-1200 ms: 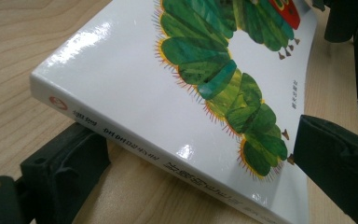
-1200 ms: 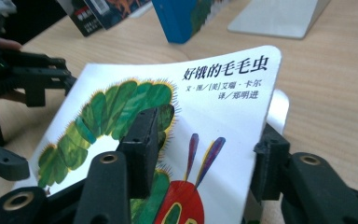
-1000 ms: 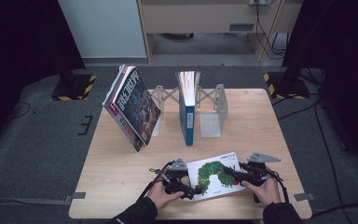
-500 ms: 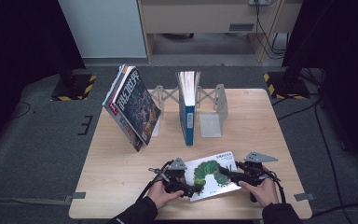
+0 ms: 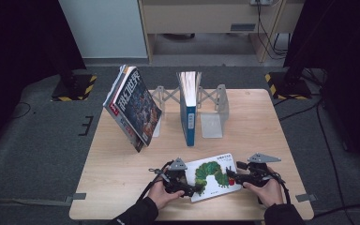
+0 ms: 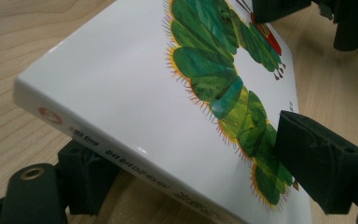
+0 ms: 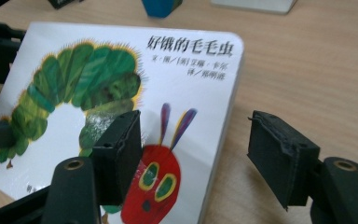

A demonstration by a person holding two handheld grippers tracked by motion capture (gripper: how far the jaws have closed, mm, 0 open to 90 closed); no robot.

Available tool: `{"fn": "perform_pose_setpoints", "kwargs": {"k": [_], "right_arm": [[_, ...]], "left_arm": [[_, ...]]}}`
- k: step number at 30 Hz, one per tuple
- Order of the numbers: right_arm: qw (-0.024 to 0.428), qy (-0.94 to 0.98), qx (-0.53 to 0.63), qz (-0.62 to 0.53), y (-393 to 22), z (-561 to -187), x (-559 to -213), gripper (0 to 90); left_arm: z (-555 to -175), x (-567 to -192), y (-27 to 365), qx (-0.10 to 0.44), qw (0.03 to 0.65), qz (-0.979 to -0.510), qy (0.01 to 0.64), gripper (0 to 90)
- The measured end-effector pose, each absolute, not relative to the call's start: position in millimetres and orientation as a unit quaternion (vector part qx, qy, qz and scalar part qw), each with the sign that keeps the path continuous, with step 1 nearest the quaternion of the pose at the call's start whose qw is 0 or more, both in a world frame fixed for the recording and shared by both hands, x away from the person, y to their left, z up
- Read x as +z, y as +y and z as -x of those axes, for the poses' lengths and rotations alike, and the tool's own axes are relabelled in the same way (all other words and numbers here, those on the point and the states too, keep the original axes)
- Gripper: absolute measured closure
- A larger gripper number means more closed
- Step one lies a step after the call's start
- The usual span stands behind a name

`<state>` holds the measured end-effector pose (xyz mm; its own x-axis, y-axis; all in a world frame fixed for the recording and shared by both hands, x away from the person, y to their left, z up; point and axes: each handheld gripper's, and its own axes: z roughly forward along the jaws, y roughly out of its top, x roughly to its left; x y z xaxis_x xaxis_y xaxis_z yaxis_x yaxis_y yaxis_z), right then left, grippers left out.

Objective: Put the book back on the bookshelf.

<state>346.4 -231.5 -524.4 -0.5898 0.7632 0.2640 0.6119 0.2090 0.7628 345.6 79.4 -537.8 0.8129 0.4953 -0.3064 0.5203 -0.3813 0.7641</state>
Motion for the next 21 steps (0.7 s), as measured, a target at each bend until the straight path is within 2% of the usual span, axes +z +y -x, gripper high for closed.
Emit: {"fn": "perform_pose_setpoints", "kwargs": {"k": [3, 6, 10, 12, 13, 14, 18, 21], "right_arm": [[0.068, 0.771, 0.452, -0.444, -227.5, -346.6, -525.4, 36.1], [0.068, 0.771, 0.448, -0.448, -224.7, -346.6, -525.5, 35.6], [0.073, 0.771, 0.449, -0.446, -224.7, -346.7, -524.1, 37.1], [0.079, 0.767, 0.457, -0.443, -224.3, -347.0, -522.7, 39.1], [0.083, 0.763, 0.466, -0.440, -224.3, -347.4, -521.7, 41.3], [0.087, 0.759, 0.475, -0.438, -224.1, -347.9, -520.2, 41.4], [0.092, 0.761, 0.476, -0.431, -225.9, -349.6, -519.4, 42.6], [0.083, 0.769, 0.466, -0.429, -225.7, -348.2, -521.2, 39.5]], "left_arm": [[-345.4, -537.9, 80.9, -0.025, 0.468, -0.825, 0.315, 18.1], [-346.3, -538.7, 81.8, -0.030, 0.479, -0.819, 0.316, 20.7], [-344.1, -536.1, 82.8, -0.039, 0.463, -0.820, 0.335, 22.6], [-343.2, -533.8, 82.3, -0.054, 0.470, -0.818, 0.328, 28.1], [-342.3, -531.6, 81.2, -0.055, 0.471, -0.818, 0.325, 35.0], [-341.3, -530.2, 80.1, -0.044, 0.471, -0.821, 0.319, 36.0], [-342.6, -532.1, 81.1, -0.046, 0.475, -0.818, 0.322, 35.9], [-342.4, -532.2, 81.3, -0.046, 0.475, -0.817, 0.323, 36.0]]}}
